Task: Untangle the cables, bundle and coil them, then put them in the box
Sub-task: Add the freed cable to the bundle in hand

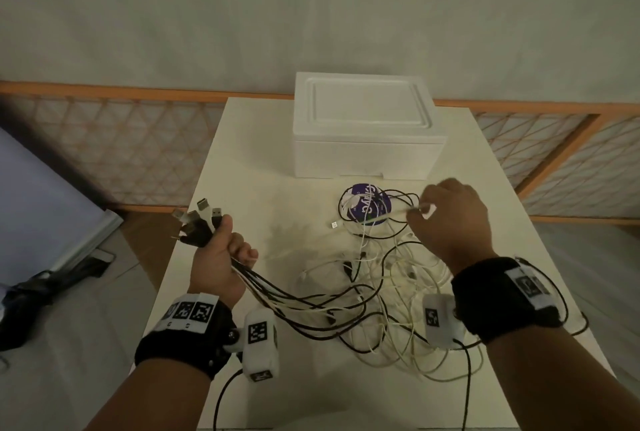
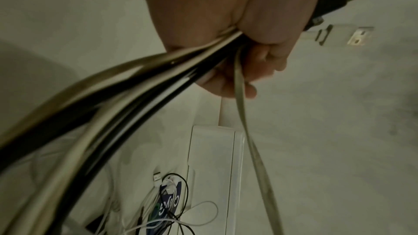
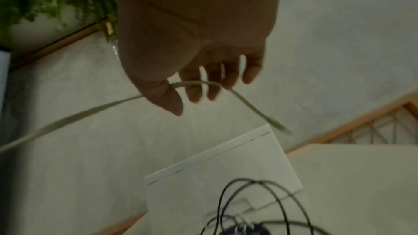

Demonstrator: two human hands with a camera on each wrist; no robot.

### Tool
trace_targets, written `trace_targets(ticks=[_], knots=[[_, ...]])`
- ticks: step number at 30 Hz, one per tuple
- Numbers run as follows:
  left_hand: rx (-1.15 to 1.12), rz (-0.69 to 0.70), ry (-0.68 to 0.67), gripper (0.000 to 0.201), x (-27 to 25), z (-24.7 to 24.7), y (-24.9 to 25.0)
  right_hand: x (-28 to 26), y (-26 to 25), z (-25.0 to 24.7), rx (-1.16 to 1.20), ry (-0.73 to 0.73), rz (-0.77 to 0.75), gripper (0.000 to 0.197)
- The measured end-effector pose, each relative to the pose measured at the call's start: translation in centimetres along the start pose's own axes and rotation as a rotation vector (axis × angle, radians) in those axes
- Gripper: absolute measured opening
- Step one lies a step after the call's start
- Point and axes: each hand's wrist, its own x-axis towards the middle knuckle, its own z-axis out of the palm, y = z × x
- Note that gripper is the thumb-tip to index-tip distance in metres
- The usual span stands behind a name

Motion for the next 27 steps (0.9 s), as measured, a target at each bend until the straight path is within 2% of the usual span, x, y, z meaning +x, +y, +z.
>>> trace_targets(ticks=[3, 4, 5, 7, 9, 12, 16, 18, 22, 27], knots=[[0.073, -0.005, 0.060, 0.039, 0.7, -0.2, -0.9, 0.1, 1.7, 0.5, -0.284, -0.787, 0.238, 0.034], [0.118, -0.019, 0.073, 0.039, 0.9, -0.3, -1.3, 0.1, 1.7, 0.7, -0.322, -0.917, 0.230, 0.031], [0.166, -0.038, 0.077, 0.038, 1.0, -0.3, -1.9, 0.3, 1.3, 0.7, -0.351, -0.946, 0.188, 0.028], [0.288, -0.071, 0.076, 0.036, 0.8, 0.2, -3.3, 1.1, -0.4, 1.5, -0.309, -0.804, 0.062, 0.026], [0.409, -0.111, 0.074, 0.036, 0.3, 1.0, -4.6, 1.7, -2.6, 3.1, -0.108, -0.654, -0.063, 0.029], [0.494, -0.164, 0.088, 0.032, -0.3, 2.2, -6.4, 2.6, -5.3, 6.8, 0.113, -0.721, -0.161, 0.041], [0.504, -0.175, 0.115, 0.022, -0.4, 2.5, -7.3, 3.9, -5.8, 12.0, 0.015, -0.843, -0.236, 0.050], [0.518, -0.143, 0.116, 0.025, -0.3, 2.4, -7.4, 4.4, -5.2, 13.8, -0.066, -0.829, -0.288, 0.046], [0.513, -0.113, 0.102, 0.026, -0.4, 2.7, -7.3, 5.3, -4.5, 14.8, -0.012, -0.740, -0.304, 0.023], [0.415, -0.057, 0.083, 0.032, -0.5, 4.9, -7.1, 6.4, -5.5, 9.2, 0.560, -0.555, -0.131, 0.004]])
